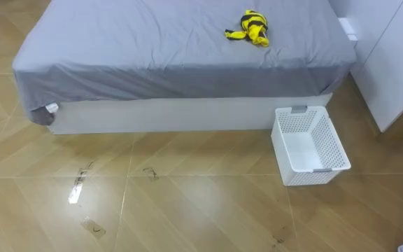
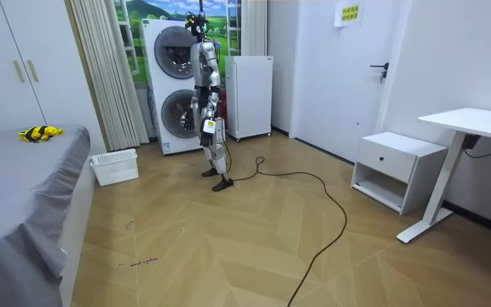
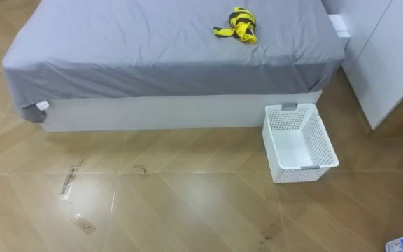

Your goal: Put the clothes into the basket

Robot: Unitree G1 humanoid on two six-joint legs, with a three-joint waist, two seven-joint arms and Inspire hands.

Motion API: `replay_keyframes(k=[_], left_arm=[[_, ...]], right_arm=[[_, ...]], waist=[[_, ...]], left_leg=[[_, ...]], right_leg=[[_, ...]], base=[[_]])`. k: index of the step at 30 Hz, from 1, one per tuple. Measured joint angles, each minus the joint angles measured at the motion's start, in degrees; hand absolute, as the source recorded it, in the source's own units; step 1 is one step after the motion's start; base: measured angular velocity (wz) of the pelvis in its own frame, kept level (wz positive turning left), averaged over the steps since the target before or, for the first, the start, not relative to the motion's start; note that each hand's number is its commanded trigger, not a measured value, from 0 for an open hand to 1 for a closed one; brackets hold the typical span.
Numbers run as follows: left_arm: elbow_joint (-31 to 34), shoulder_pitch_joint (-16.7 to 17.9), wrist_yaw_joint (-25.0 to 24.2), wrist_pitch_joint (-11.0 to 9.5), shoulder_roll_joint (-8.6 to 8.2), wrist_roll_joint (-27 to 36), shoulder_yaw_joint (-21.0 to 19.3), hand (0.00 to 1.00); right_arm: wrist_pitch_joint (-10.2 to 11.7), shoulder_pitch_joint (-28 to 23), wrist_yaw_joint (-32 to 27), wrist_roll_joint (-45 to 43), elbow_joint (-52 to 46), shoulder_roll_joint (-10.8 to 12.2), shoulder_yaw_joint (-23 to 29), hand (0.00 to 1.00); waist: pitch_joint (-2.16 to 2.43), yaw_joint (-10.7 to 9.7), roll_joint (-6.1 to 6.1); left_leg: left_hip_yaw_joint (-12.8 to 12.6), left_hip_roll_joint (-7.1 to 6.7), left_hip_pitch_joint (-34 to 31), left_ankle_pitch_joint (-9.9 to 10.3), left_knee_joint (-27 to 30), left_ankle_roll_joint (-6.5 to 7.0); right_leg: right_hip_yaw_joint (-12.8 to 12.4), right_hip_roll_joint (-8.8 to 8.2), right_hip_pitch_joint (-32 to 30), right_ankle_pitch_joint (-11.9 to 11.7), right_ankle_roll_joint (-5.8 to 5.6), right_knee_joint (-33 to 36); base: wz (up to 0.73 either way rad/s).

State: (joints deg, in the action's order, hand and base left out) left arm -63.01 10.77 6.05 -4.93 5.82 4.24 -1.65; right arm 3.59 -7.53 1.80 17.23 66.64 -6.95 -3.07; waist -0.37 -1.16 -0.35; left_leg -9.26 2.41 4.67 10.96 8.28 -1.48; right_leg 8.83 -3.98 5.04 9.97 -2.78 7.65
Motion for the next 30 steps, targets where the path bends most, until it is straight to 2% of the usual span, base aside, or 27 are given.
replay_keyframes(k=[6, 8, 22, 24, 25, 27, 28, 29, 30], left_arm=[[0.0, 0.0, -0.1, 0.4, 0.01, 0.0, -0.1, 0.00], [0.0, -0.1, -0.1, 0.8, 0.01, 0.0, -0.2, 0.00], [-0.1, -0.2, -0.4, 0.9, -0.12, 1.7, -0.3, 0.00], [0.0, -0.1, -0.4, 0.9, -0.03, 2.1, -0.6, 0.00], [0.2, 0.1, -0.3, 0.8, -0.02, 2.6, -0.8, 0.00], [0.2, 0.0, -0.3, 0.7, 0.25, 2.5, -2.8, 0.00], [0.2, 0.0, -0.3, 0.8, 0.40, 2.6, -2.8, 0.00], [1.0, -0.2, -0.4, 0.7, 0.38, 3.7, -2.6, 0.00], [1.4, -0.2, -0.5, 0.5, 0.35, 5.6, -2.6, 0.00]], right_arm=[[-0.2, 0.0, 0.7, 0.0, 0.2, 0.0, 0.0, 0.00], [-0.9, 0.0, 0.9, 0.0, 0.2, 0.0, 0.2, 0.00], [-1.8, 0.1, 0.9, 0.5, 0.2, 0.1, 0.4, 0.00], [-1.9, 0.1, 0.9, 0.3, 0.1, 0.1, 0.4, 0.00], [-1.9, 0.1, 1.3, 0.2, 0.0, 0.1, 0.4, 0.00], [-1.9, 0.1, 2.6, 0.2, 0.1, 0.5, 0.4, 0.00], [-1.9, 0.0, 2.7, 0.2, 0.1, 0.6, 0.4, 0.00], [-1.9, 0.0, 2.9, 0.3, -0.1, 0.6, 0.4, 0.00], [-1.7, 0.2, 3.0, 0.5, -0.2, 0.4, 0.0, 0.00]], waist=[[0.03, -0.1, 0.08], [0.05, -0.1, 0.13], [0.06, 0.1, 0.08], [0.06, 0.1, 0.17], [-0.07, 0.3, -0.08], [0.18, 0.9, 0.81], [0.17, 1.1, 1.06], [0.20, 1.5, 1.18], [0.24, 1.6, 0.81]], left_leg=[[0.0, 0.00, 0.0, 0.0, 0.0, 0.00], [0.0, 0.00, 0.0, 0.0, 0.0, 0.00], [-0.2, 0.20, 0.0, 0.2, 0.3, -0.14], [-0.6, 1.00, -0.2, 1.4, 2.1, -0.58], [-1.0, 2.03, -0.5, 2.8, 4.4, -1.09], [-1.6, 3.68, -2.4, 4.6, 10.3, -2.12], [-1.7, 4.07, -3.1, 4.7, 12.3, -2.18], [-1.9, 5.02, -4.9, 4.7, 17.0, -2.18], [-1.7, 6.32, -7.5, 4.6, 22.7, -2.12]], right_leg=[[0.0, 0.00, 0.0, 0.0, 0.00, 0.0], [-0.1, 0.00, 0.0, 0.0, 0.00, 0.0], [-0.1, 0.10, -0.2, 0.4, 0.21, 0.5], [-0.1, 0.60, -0.4, 1.2, 0.66, 1.7], [-0.1, 1.19, -0.6, 2.3, 1.08, 3.1], [-0.2, 1.77, -2.1, 5.1, 2.23, 7.3], [-0.4, 1.94, -2.2, 5.5, 2.51, 7.8], [-0.8, 2.42, -2.1, 6.0, 3.17, 8.2], [-1.2, 3.12, -1.7, 6.3, 3.80, 8.2]], base=[[0.00], [0.00], [0.00], [-0.12], [-0.23], [-0.13], [-0.11], [-0.14], [-0.10]])
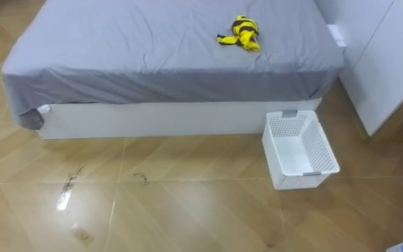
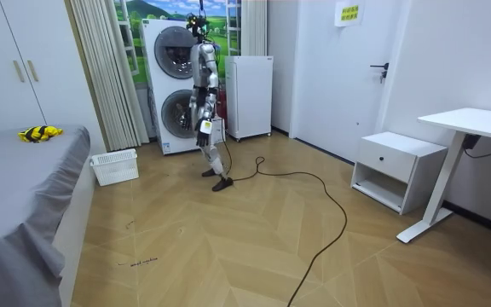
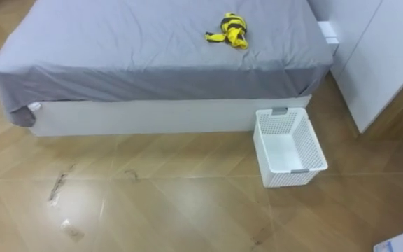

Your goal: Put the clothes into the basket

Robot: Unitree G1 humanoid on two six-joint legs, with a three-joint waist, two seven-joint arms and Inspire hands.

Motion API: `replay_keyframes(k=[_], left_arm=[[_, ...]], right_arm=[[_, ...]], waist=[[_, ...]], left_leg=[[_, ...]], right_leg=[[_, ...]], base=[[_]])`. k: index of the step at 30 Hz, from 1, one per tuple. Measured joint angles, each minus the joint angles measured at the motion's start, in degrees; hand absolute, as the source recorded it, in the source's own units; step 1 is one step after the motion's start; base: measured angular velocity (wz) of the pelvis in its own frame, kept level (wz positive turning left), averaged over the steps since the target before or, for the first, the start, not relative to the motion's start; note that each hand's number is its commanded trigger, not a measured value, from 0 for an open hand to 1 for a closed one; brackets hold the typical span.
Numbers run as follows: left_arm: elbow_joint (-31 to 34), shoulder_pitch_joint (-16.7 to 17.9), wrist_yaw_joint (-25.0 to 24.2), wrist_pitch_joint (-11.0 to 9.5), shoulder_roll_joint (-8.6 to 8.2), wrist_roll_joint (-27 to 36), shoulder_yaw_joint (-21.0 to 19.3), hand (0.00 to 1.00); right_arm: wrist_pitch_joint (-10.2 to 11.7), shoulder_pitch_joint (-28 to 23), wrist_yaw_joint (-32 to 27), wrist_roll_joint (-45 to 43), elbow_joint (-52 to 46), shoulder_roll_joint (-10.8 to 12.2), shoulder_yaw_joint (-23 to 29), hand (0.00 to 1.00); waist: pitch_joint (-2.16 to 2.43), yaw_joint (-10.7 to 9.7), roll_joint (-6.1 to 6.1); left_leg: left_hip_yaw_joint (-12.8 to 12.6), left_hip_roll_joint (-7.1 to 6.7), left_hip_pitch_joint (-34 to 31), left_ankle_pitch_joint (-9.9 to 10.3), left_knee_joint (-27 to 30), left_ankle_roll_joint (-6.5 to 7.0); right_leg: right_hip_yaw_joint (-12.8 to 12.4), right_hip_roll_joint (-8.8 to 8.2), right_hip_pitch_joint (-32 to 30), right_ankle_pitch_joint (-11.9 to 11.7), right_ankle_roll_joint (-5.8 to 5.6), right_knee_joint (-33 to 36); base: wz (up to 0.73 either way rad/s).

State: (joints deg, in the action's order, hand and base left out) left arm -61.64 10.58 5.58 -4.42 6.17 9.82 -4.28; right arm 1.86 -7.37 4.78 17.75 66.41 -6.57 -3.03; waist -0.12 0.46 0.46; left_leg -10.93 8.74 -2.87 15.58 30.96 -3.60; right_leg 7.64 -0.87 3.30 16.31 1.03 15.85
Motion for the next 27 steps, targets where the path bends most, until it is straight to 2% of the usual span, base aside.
replay_keyframes(k=[1, 2, 3, 4, 5, 6, 7, 8, 9, 10, 11, 12, 13, 14, 15, 16, 17, 18, 19, 20, 21, 22, 23, 24, 25, 26, 27], left_arm=[[-0.1, 0.1, 0.0, -0.2, 0.00, 0.7, 0.0, 0.00], [-0.3, -0.1, -0.1, -0.6, -0.08, 2.0, 0.0, 0.00], [-0.1, -0.4, -0.1, -1.1, -0.46, 4.0, 1.2, 0.00], [0.2, -0.8, -0.2, -1.2, -0.70, 5.2, 1.8, 0.00], [1.1, -0.6, -0.2, -1.7, -1.36, 7.2, 2.4, 0.00], [1.6, -0.3, -0.2, -2.5, -1.59, 8.3, 2.4, 0.00], [1.7, -0.1, -0.2, -2.8, -1.48, 8.5, 2.1, 0.00], [1.7, 0.5, -0.2, -3.3, -1.29, 8.8, 1.5, 0.00], [1.7, 0.6, -0.2, -3.3, -1.28, 8.8, 1.0, 0.00], [1.7, 0.8, -0.2, -3.6, -1.31, 8.9, 0.6, 0.00], [1.7, 1.1, -0.3, -4.0, -1.31, 8.7, -0.1, 0.00], [1.8, 0.8, -0.3, -4.5, -1.09, 8.7, -0.2, 0.00], [1.9, 0.6, -0.3, -4.8, -0.98, 8.7, -0.2, 0.00], [1.5, 0.6, -0.5, -5.0, -0.71, 8.8, -0.3, 0.00], [1.5, 0.6, -1.1, -5.2, -0.35, 10.0, -0.5, 0.00], [1.5, 0.6, -1.3, -5.4, -0.22, 10.6, -0.6, 0.00], [1.2, 1.1, -1.2, -5.6, -0.29, 11.0, 0.3, 0.00], [0.3, 0.9, -0.9, -5.3, 0.08, 11.0, 0.9, 0.00], [0.0, 0.9, -0.7, -5.0, -0.01, 10.8, 1.1, 0.00], [-0.3, 0.7, -0.3, -4.3, -0.50, 9.5, 1.2, 0.00], [-0.3, 0.0, 0.0, -4.2, -0.72, 7.9, 1.3, 0.00], [-0.3, -0.2, 0.2, -4.2, -0.69, 7.0, 1.1, 0.00], [-0.4, -0.3, 0.4, -4.2, -0.69, 5.5, 1.1, 0.00], [-0.4, -0.3, 0.4, -4.2, -0.68, 5.1, 1.4, 0.00], [-0.3, -0.4, 0.4, -4.2, -0.41, 4.3, 2.0, 0.00], [-0.3, -0.7, 0.3, -4.1, -0.10, 4.1, 3.0, 0.00], [-0.3, -1.0, 0.1, -3.9, 0.08, 4.2, 4.4, 0.00]], right_arm=[[0.1, 0.0, 0.1, 0.0, -0.1, -0.1, -0.2, 0.00], [0.0, -0.2, 0.1, 0.3, 0.1, -0.2, -0.2, 0.00], [-0.1, -0.5, -0.2, 1.2, 0.1, -0.7, -0.2, 0.00], [-0.1, -0.4, -0.4, 1.4, 0.2, -0.8, -0.1, 0.00], [-0.1, -0.3, -0.5, 1.9, 0.2, -1.2, -0.1, 0.00], [-0.1, 0.0, -0.5, 2.0, 0.2, -1.8, -0.2, 0.00], [-0.2, 0.1, -0.4, 1.9, 0.2, -1.5, -0.3, 0.00], [-0.2, 0.3, -0.4, 1.7, 0.2, -1.1, -0.4, 0.00], [-0.2, 0.3, -0.5, 1.5, 0.2, -1.0, -0.4, 0.00], [-0.2, 0.3, -0.7, 1.3, 0.3, -0.8, -0.4, 0.00], [-0.2, 0.3, -0.9, 0.9, 0.2, -0.8, -0.2, 0.00], [-0.2, 0.2, -1.0, 0.9, 0.3, -0.7, 0.0, 0.00], [0.0, 0.6, -1.0, 0.9, 0.3, -0.7, 0.0, 0.00], [0.6, 0.6, -1.1, 0.9, 0.2, -0.7, 0.0, 0.00], [1.1, 0.7, -1.6, 0.4, -0.1, -0.2, -0.3, 0.00], [1.2, 0.3, -2.0, 0.2, -0.3, 0.1, -0.3, 0.00], [1.1, -0.8, -2.4, 0.5, -0.5, -0.7, -0.3, 0.00], [0.6, -0.8, -3.0, 0.7, -0.4, -0.5, -0.2, 0.00], [0.6, -0.9, -3.3, 0.6, -0.4, -0.5, -0.1, 0.00], [0.5, -0.9, -3.9, 0.5, -0.7, -0.6, 0.6, 0.00], [0.6, -0.7, -4.6, 0.3, -2.2, -0.5, 1.3, 0.00], [0.7, -0.3, -4.6, 0.2, -2.9, -0.3, 1.7, 0.00], [0.7, 0.5, -4.6, 0.3, -5.5, -0.3, 1.7, 0.00], [0.7, 0.7, -4.6, 0.4, -6.9, -0.3, 1.7, 0.00], [0.6, 1.1, -4.7, 0.3, -10.2, -0.3, 1.7, 0.00], [0.7, 1.9, -4.7, 0.3, -12.4, -0.3, 1.7, 0.00], [0.7, 3.0, -4.9, 0.4, -13.5, -0.4, 1.8, 0.00]], waist=[[-0.21, 0.0, -0.06], [-0.38, -0.2, 0.34], [-0.35, -0.4, 0.50], [-0.34, -0.2, 0.59], [-0.22, 0.2, 0.79], [-0.29, 1.3, 0.61], [-0.27, 1.8, 0.64], [-0.26, 2.2, 0.64], [-0.35, 2.2, 0.56], [-0.14, 2.5, 0.96], [0.09, 2.5, 1.86], [0.31, 2.3, 2.38], [0.01, 2.3, 2.63], [-0.40, 2.3, 2.57], [-1.47, 2.9, 3.02], [-1.36, 3.2, 2.46], [0.25, 2.6, 2.26], [0.11, 2.0, 2.90], [-0.09, 1.9, 3.62], [0.13, 2.2, 2.73], [0.08, 2.9, 1.60], [-0.05, 3.2, 1.36], [-0.51, 3.7, 0.36], [-0.66, 3.3, -0.21], [-0.78, 3.1, -0.93], [-1.01, 2.5, -1.40], [-1.00, 1.7, -1.38]], left_leg=[[0.3, 0.74, -1.8, -0.2, 3.6, 0.45], [1.5, -0.42, -5.1, 0.0, 7.3, 2.44], [1.8, -3.94, -8.0, 0.8, 4.9, 3.92], [1.6, -5.93, -9.4, 0.5, 2.3, 4.05], [1.2, -9.24, -12.1, -1.4, -4.1, 3.22], [0.1, -10.32, -14.1, -5.0, -12.1, 2.78], [0.0, -10.42, -15.1, -7.9, -15.2, 3.35], [0.1, -10.15, -16.2, -12.2, -19.1, 3.73], [0.1, -10.10, -16.6, -14.1, -20.1, 4.04], [0.1, -10.44, -17.4, -17.5, -20.2, 5.31], [-0.3, -11.65, -17.9, -19.6, -17.9, 7.19], [-1.9, -12.33, -19.0, -16.9, -13.8, 8.93], [-2.6, -12.32, -19.2, -15.8, -11.6, 8.96], [-3.3, -11.48, -20.1, -12.0, -6.5, 9.16], [-3.9, -10.30, -23.3, -9.2, 3.6, 10.70], [-4.2, -10.37, -24.3, -7.9, 6.5, 9.68], [-4.0, -10.54, -23.7, -7.3, 1.2, 9.13], [-3.8, -12.18, -21.7, -4.7, 2.0, 10.39], [-3.9, -13.08, -20.3, -3.5, 2.1, 10.80], [-3.8, -13.63, -17.4, -1.2, 1.6, 11.44], [-3.0, -13.60, -14.2, -0.1, -0.6, 11.61], [-2.5, -13.57, -12.6, 0.1, -2.0, 11.66], [-0.6, -13.45, -9.2, 0.1, -4.9, 11.62], [1.1, -13.39, -7.6, 0.1, -6.2, 11.61], [3.8, -13.32, -4.4, 0.1, -8.8, 11.60], [5.3, -13.20, -1.5, 0.2, -10.9, 11.55], [7.0, -13.28, 1.3, 0.6, -13.1, 11.57]], right_leg=[[-0.6, 0.10, 0.4, 0.2, 0.44, 0.0], [-2.5, 0.22, 1.6, 1.4, 1.93, 0.3], [-4.2, -0.36, 2.1, 2.3, 2.20, 0.4], [-4.7, -0.92, 2.2, 2.7, 2.19, 0.4], [-5.8, -1.72, 2.3, 3.4, 2.00, 0.4], [-7.0, -1.94, 2.6, 4.1, 1.93, 0.3], [-7.7, -1.96, 2.9, 4.6, 1.91, 0.2], [-8.0, -2.32, 4.2, 5.4, 1.88, -0.5], [-8.4, -2.58, 4.9, 5.8, 1.59, -0.8], [-9.4, -3.51, 6.1, 6.9, 0.81, -1.1], [-10.3, -4.94, 6.7, 8.1, -0.20, -1.4], [-10.6, -6.16, 7.0, 8.3, -1.00, -2.1], [-10.5, -6.71, 7.5, 7.9, -1.78, -2.4], [-9.8, -7.77, 8.7, 6.3, -3.86, -2.9], [-11.4, -8.30, 11.1, 5.1, -4.20, -2.4], [-12.4, -8.62, 11.6, 5.1, -4.22, -0.9], [-10.5, -8.43, 9.8, 5.2, -4.44, 6.1], [-7.9, -10.34, 6.9, 4.7, -5.80, 16.8], [-7.0, -11.24, 5.5, 2.4, -6.87, 21.7], [-6.5, -11.67, 2.7, -5.9, -6.59, 29.1], [-6.0, -11.32, -1.3, -11.4, -5.25, 35.4], [-5.1, -10.83, -3.7, -9.4, -4.15, 38.4], [-2.7, -8.83, -8.8, -4.3, -1.80, 41.9], [-1.6, -7.51, -11.0, -2.1, -1.12, 41.8], [0.7, -4.73, -15.2, 0.9, -0.52, 39.0], [2.0, -2.15, -18.7, 1.8, -0.04, 33.0], [2.8, -0.52, -21.2, 1.5, 0.24, 24.5]], base=[[0.11], [0.35], [0.38], [0.27], [-0.10], [-0.30], [-0.53], [-0.48], [-0.51], [-0.42], [-0.44], [-0.36], [-0.41], [-0.44], [-0.45], [-0.23], [0.00], [0.13], [0.15], [-0.06], [-0.12], [-0.19], [0.00], [0.11], [0.30], [0.54], [0.65]])
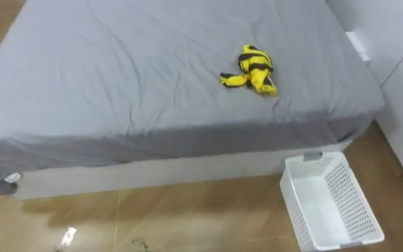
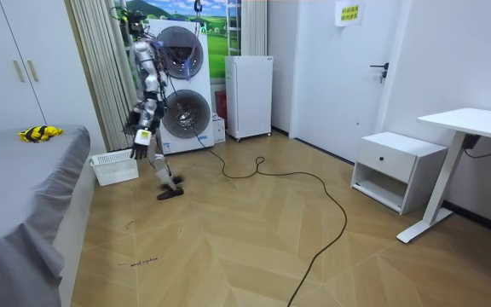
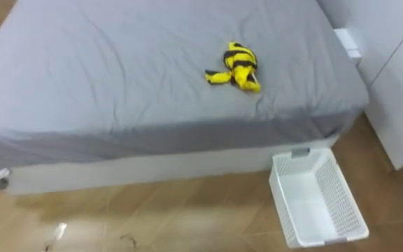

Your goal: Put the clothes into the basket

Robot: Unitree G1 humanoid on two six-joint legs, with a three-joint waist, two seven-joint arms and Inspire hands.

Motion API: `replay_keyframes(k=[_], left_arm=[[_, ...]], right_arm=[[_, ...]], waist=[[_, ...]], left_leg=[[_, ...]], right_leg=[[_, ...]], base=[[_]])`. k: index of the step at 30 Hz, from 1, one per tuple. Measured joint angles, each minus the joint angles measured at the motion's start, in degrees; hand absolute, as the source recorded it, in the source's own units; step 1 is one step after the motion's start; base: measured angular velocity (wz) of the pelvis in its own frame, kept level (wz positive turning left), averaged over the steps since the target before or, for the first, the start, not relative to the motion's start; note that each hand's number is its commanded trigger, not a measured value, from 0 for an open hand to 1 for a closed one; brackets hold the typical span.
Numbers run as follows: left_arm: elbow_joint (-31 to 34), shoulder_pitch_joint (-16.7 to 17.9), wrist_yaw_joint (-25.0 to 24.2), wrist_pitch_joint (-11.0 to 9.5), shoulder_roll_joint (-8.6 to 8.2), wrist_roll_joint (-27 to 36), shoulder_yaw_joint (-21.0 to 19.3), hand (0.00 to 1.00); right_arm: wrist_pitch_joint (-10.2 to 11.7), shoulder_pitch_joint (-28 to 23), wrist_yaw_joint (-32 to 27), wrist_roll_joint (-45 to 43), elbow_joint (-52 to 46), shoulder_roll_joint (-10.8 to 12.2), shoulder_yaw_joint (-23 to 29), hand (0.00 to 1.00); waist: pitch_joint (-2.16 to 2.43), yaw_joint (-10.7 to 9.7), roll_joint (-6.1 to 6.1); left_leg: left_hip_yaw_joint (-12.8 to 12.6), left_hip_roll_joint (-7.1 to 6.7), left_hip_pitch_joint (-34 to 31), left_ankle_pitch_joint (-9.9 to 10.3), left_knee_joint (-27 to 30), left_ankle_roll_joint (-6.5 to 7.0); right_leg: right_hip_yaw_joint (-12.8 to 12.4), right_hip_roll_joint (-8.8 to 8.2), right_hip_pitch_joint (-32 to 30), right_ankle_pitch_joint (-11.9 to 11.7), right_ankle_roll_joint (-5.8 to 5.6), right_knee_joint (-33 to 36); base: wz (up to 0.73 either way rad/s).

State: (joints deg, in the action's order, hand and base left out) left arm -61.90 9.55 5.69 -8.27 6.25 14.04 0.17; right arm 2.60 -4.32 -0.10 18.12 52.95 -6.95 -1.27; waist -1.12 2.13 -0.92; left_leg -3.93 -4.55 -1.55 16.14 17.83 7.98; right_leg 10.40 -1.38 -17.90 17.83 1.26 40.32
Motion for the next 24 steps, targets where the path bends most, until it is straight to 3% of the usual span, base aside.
replay_keyframes(k=[1, 2, 3, 4, 5, 6, 7, 8, 9, 10, 11, 12, 13, 14, 15, 16, 18, 19, 21, 22, 23, 24], left_arm=[[0.0, -0.1, -0.1, 0.2, -0.04, 0.0, 0.7, 0.00], [0.1, -0.7, -0.3, 0.6, -0.08, -0.2, 2.3, 0.00], [0.1, -0.6, -0.3, 0.9, -0.40, -0.5, 3.3, 0.00], [0.2, -0.6, -0.4, 0.9, -0.43, -0.9, 3.5, 0.00], [0.3, -0.5, -0.4, 0.8, -0.33, -1.4, 3.5, 0.00], [0.3, -0.3, -0.4, 0.8, -0.17, -1.6, 3.5, 0.00], [0.2, 0.3, -0.5, 0.9, 0.15, -2.3, 3.4, 0.00], [-0.1, 1.5, -0.5, 1.0, 0.13, -2.4, 3.1, 0.00], [-0.1, 2.3, -0.7, 1.0, 0.24, -2.4, 2.7, 0.00], [-0.2, 3.0, -0.9, 1.3, 0.49, -2.4, 1.5, 0.00], [-0.1, 3.8, -0.9, 1.4, 0.64, -2.4, 0.8, 0.00], [0.0, 4.6, -0.9, 1.4, 0.53, -2.4, 0.4, 0.00], [0.0, 5.0, -0.8, 1.4, 0.43, -2.4, 0.0, 0.00], [0.0, 5.6, -0.6, 1.4, 0.32, -2.3, -0.3, 0.00], [0.2, 5.3, -0.5, 1.4, 0.36, -2.3, -0.1, 0.00], [0.3, 4.8, -0.3, 1.5, 0.35, -2.3, 0.0, 0.00], [1.9, 3.8, 0.4, 1.4, 0.97, -1.1, -0.1, 0.00], [2.3, 3.8, 0.5, 1.4, 1.07, -1.1, -0.1, 0.00], [3.4, 3.8, 1.2, 1.3, 1.03, -1.3, 0.0, 0.00], [3.9, 3.7, 1.2, 1.0, 0.94, -1.2, -0.4, 0.00], [3.7, 3.8, 1.3, 1.1, 0.98, -1.2, -1.1, 0.00], [3.1, 3.7, 1.3, 1.3, 1.16, -1.2, -1.1, 0.00]], right_arm=[[0.1, 0.4, -0.2, 0.1, -0.3, 0.0, 0.1, 0.00], [0.6, 1.0, -0.5, 0.4, -0.7, 0.0, 0.3, 0.00], [0.9, 1.1, -1.0, 0.8, -1.2, -0.1, 0.4, 0.00], [0.9, 1.0, -1.5, 1.1, -1.9, 0.0, 0.4, 0.00], [1.0, 1.0, -2.3, 1.6, -4.2, 0.1, 0.3, 0.00], [1.4, 1.1, -2.4, 1.6, -5.3, 0.1, 0.3, 0.00], [2.4, 1.4, -2.3, 1.6, -7.4, 0.1, 0.3, 0.00], [3.1, 1.8, -2.5, 1.5, -9.5, -0.1, 0.3, 0.00], [3.2, 2.4, -2.7, 1.5, -10.2, 0.0, 0.2, 0.00], [3.2, 2.7, -2.9, 1.5, -12.0, 0.0, -0.2, 0.00], [2.8, 2.5, -3.0, 1.2, -13.8, 0.0, -0.4, 0.00], [2.4, 2.2, -3.1, 0.2, -16.1, -0.1, -1.0, 0.00], [2.3, 2.1, -3.0, -0.5, -17.3, -0.1, -1.4, 0.00], [2.6, 2.3, -3.0, -0.7, -18.8, 0.0, -2.3, 0.00], [3.0, 2.8, -3.1, -0.8, -19.4, 0.0, -3.3, 0.00], [3.0, 3.0, -3.1, -0.9, -19.4, 0.0, -3.5, 0.00], [2.7, 3.0, -4.1, -0.9, -20.1, 0.0, -3.8, 0.00], [2.5, 3.0, -4.4, -0.9, -20.4, 0.0, -3.8, 0.00], [1.7, 2.4, -5.2, -1.6, -22.4, 0.0, -3.5, 0.00], [1.3, 1.7, -5.5, -4.1, -24.5, -0.1, -3.1, 0.00], [0.9, 0.9, -5.6, -6.5, -26.4, 0.0, -3.3, 0.00], [1.1, 0.5, -5.5, -7.5, -28.2, 0.0, -3.5, 0.00]], waist=[[0.00, -0.5, -0.07], [0.06, -0.8, -0.10], [0.23, -0.9, -0.58], [0.51, -0.7, -0.77], [0.56, -0.3, -0.82], [0.65, 0.1, -0.79], [1.33, 1.1, -1.47], [2.00, 1.7, -2.96], [1.72, 1.7, -3.41], [1.69, 1.6, -3.62], [1.53, 1.3, -3.66], [1.23, 0.9, -3.44], [1.11, 0.8, -3.21], [0.69, 0.4, -2.53], [0.41, -0.5, -2.32], [0.25, -0.8, -2.48], [-0.22, -0.2, -1.65], [-0.50, 0.1, -1.19], [-0.21, 1.1, -0.76], [-0.13, 1.7, -0.60], [0.78, 2.2, -0.34], [1.03, 2.1, 0.05]], left_leg=[[0.9, -0.02, 1.4, 0.2, -1.0, -0.04], [1.7, 0.12, 4.5, 0.7, -2.8, -0.22], [2.1, 0.88, 7.5, 1.3, -4.9, -0.70], [2.4, 1.21, 8.8, 1.4, -5.8, -0.95], [2.7, 1.87, 11.0, 1.9, -6.6, -1.88], [2.7, 2.15, 11.6, 2.3, -6.5, -2.48], [3.1, 3.30, 12.3, 3.2, -6.1, -4.15], [2.7, 5.27, 12.9, 4.4, -5.4, -6.68], [2.2, 6.03, 13.2, 4.4, -4.8, -8.05], [1.2, 6.53, 13.3, 3.4, -2.6, -10.39], [-0.4, 7.24, 13.2, 1.2, 1.1, -12.95], [-2.1, 7.46, 12.6, -2.6, 6.3, -13.08], [-2.8, 7.51, 12.0, -4.7, 9.2, -13.02], [-3.5, 8.39, 10.6, -7.0, 14.7, -13.42], [-4.1, 9.73, 8.1, -5.5, 19.6, -12.33], [-4.3, 10.42, 6.7, -4.2, 21.1, -11.95], [-4.4, 11.75, 0.7, 0.4, 20.3, -11.92], [-4.4, 11.85, -0.9, 1.5, 18.7, -11.96], [-3.7, 12.00, -4.9, 2.5, 11.4, -11.98], [-3.6, 12.05, -7.0, 0.9, 6.9, -9.76], [-4.7, 11.54, -6.2, 0.0, 5.3, -9.48], [-5.8, 10.81, -4.4, -0.6, 3.4, -8.96]], right_leg=[[0.3, 0.52, -0.7, -0.7, 0.21, -4.7], [0.8, 0.95, -1.6, -3.8, 0.41, -14.3], [1.4, 1.23, -2.1, -10.4, 1.22, -20.7], [1.7, 1.53, -1.7, -13.1, 1.48, -23.2], [2.3, 2.38, -1.6, -18.4, 3.60, -26.9], [2.0, 2.82, -1.7, -20.2, 4.69, -27.6], [1.8, 4.40, -2.1, -21.4, 5.88, -27.2], [3.4, 5.59, -1.5, -20.5, 6.60, -24.4], [4.1, 5.98, -1.1, -19.0, 7.07, -23.1], [4.0, 6.21, -0.3, -16.2, 7.19, -21.1], [3.9, 6.41, 1.9, -14.9, 7.49, -21.0], [3.6, 6.31, 5.0, -14.2, 7.42, -21.8], [3.5, 6.24, 6.6, -13.9, 7.40, -22.8], [2.7, 6.25, 10.1, -13.4, 7.25, -25.4], [1.4, 6.30, 12.4, -12.2, 6.34, -27.1], [0.8, 6.41, 13.2, -11.8, 6.23, -27.4], [-3.5, 6.50, 14.2, -11.6, 6.08, -27.7], [-4.6, 6.42, 14.4, -11.5, 5.91, -27.7], [-6.3, 6.25, 13.8, -10.9, 4.80, -27.4], [-7.1, 6.20, 12.6, -10.0, 4.15, -25.9], [-6.6, 5.57, 11.5, -9.5, 3.53, -24.6], [-5.5, 5.20, 12.0, -9.5, 3.41, -25.0]], base=[[0.81], [0.88], [0.84], [0.71], [0.35], [0.12], [-0.15], [-0.15], [0.00], [0.16], [0.21], [0.12], [0.00], [0.08], [0.18], [0.28], [0.10], [-0.16], [-0.30], [-0.31], [-0.34], [-0.33]])
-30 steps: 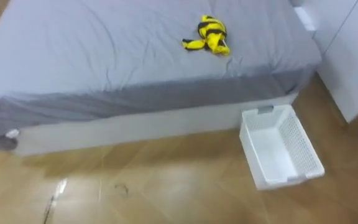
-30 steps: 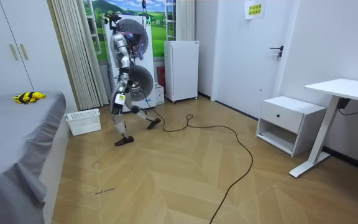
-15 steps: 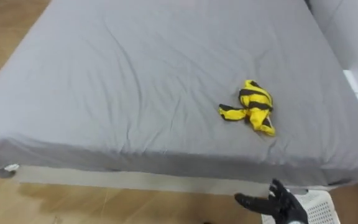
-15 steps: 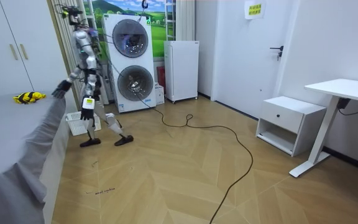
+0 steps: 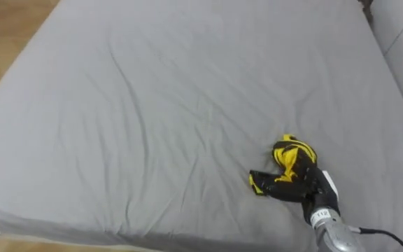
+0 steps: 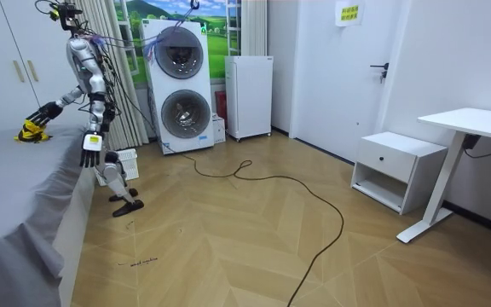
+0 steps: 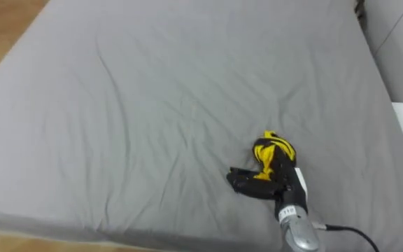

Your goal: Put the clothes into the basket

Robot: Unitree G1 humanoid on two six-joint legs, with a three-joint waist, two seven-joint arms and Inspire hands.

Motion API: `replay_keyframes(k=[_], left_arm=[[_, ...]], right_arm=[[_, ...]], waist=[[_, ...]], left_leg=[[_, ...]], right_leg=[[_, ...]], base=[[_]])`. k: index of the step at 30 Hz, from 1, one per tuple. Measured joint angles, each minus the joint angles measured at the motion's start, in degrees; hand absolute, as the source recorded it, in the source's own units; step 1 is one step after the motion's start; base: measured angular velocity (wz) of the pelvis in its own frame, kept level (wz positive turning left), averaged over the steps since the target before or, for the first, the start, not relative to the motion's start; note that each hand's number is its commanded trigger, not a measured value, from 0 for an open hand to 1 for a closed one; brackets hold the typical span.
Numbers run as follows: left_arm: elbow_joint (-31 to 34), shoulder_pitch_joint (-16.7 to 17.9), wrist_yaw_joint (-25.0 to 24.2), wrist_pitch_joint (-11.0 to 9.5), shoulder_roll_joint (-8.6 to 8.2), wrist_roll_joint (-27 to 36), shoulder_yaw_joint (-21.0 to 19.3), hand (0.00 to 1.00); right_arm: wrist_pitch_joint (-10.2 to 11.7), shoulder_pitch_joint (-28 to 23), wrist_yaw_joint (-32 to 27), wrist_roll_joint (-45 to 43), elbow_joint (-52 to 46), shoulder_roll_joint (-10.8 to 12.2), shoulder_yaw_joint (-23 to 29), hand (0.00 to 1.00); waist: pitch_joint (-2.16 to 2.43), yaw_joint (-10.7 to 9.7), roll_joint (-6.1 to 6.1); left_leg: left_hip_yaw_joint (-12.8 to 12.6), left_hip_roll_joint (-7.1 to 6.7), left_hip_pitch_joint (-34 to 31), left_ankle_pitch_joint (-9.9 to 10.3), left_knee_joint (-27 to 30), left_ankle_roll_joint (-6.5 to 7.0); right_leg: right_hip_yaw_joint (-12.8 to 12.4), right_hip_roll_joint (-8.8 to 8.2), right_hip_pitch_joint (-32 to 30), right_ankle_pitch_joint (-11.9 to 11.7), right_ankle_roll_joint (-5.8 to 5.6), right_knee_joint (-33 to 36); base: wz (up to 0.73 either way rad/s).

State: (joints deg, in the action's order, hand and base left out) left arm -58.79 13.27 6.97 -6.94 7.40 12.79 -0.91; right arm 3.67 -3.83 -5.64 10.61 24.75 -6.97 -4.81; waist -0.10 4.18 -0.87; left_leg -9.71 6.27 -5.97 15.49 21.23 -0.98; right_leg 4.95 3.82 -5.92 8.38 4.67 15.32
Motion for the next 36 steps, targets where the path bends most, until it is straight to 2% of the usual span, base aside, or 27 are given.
replay_keyframes(k=[1, 2, 3, 8, 13, 19, 23, 31, 36], left_arm=[[-0.5, 0.2, 0.0, 0.1, -0.02, 0.0, 0.0, 0.00], [-1.2, 0.8, 0.0, 0.5, -0.23, 0.0, 0.0, 0.00], [-1.2, 1.5, 0.0, 0.6, -0.42, 0.0, 0.0, 0.00], [-1.9, 2.5, -0.2, 1.7, -0.91, -0.1, -1.3, 0.00], [-1.9, 2.6, 0.2, 2.5, -0.73, 0.0, -1.2, 0.00], [-2.0, 0.7, -0.5, 3.8, -0.17, -0.1, -1.2, 0.00], [-3.1, 0.0, -1.1, 4.5, 0.18, 0.0, -1.2, 0.00], [-3.8, -1.3, -2.1, 6.8, 0.97, -0.1, -1.2, 0.00], [-3.1, -1.5, -2.2, 7.3, 1.13, -1.3, -1.2, 0.00]], right_arm=[[0.1, -0.1, -0.1, 0.0, -0.3, 0.0, -0.1, 0.00], [0.3, 0.0, -0.4, -0.2, -0.8, 0.0, -0.1, 0.00], [0.4, 0.0, -1.1, -0.3, -1.5, 0.0, -0.1, 0.00], [0.6, -0.6, -2.8, -2.3, -4.0, -0.1, 0.9, 0.00], [0.7, -0.5, -6.1, -6.4, -4.3, -0.4, 1.2, 0.00], [1.8, 1.1, -9.3, -10.8, 3.7, -0.5, 1.5, 0.00], [1.5, 4.6, -12.6, -10.9, 10.6, -1.2, 1.6, 0.00], [0.5, 12.0, -17.2, -11.1, 19.0, -5.2, 1.7, 0.00], [0.4, 14.2, -17.7, -12.2, 24.6, -5.2, 2.7, 0.00]], waist=[[0.04, 0.0, -0.10], [0.59, 0.5, -0.11], [0.76, 0.7, -0.34], [0.57, -0.7, -0.29], [0.11, -1.0, 0.45], [-0.09, -0.8, 1.31], [-0.26, -0.5, 1.69], [-0.37, -0.2, 2.22], [-0.48, 0.7, 2.42]], left_leg=[[-0.6, -0.28, 1.1, -0.1, -0.9, 0.08], [-0.9, -0.99, 2.9, -0.4, -2.6, 0.19], [-0.9, -1.36, 4.2, -0.6, -4.0, 0.21], [-0.8, -3.00, 6.7, -2.7, -9.0, 0.26], [0.3, -3.14, 5.9, -3.2, -9.5, 0.09], [2.6, -3.70, 3.2, -4.1, -9.7, 0.15], [3.7, -4.02, 1.2, -4.4, -9.8, 0.32], [5.3, -4.15, -0.3, -4.4, -9.5, 0.29], [5.4, -4.18, -1.0, -4.4, -9.4, 0.27]], right_leg=[[0.3, -0.19, 0.4, 0.0, -0.03, -0.6], [0.9, -0.76, 1.7, 0.0, -0.08, -1.7], [1.7, -1.09, 2.4, 0.0, -0.12, -2.0], [2.3, -1.80, 2.9, 0.0, -0.15, -3.3], [3.1, -1.89, 2.5, 0.1, -0.08, -3.9], [5.9, -2.52, 1.3, -0.1, -0.07, -4.8], [6.6, -2.80, -0.4, -0.1, -0.12, -4.7], [8.1, -2.93, -1.1, -0.1, -0.14, -5.1], [8.5, -2.92, -1.4, -0.1, -0.13, -5.7]], base=[[-0.49], [-0.57], [-0.51], [-0.10], [0.10], [0.26], [0.10], [0.09], [0.04]])
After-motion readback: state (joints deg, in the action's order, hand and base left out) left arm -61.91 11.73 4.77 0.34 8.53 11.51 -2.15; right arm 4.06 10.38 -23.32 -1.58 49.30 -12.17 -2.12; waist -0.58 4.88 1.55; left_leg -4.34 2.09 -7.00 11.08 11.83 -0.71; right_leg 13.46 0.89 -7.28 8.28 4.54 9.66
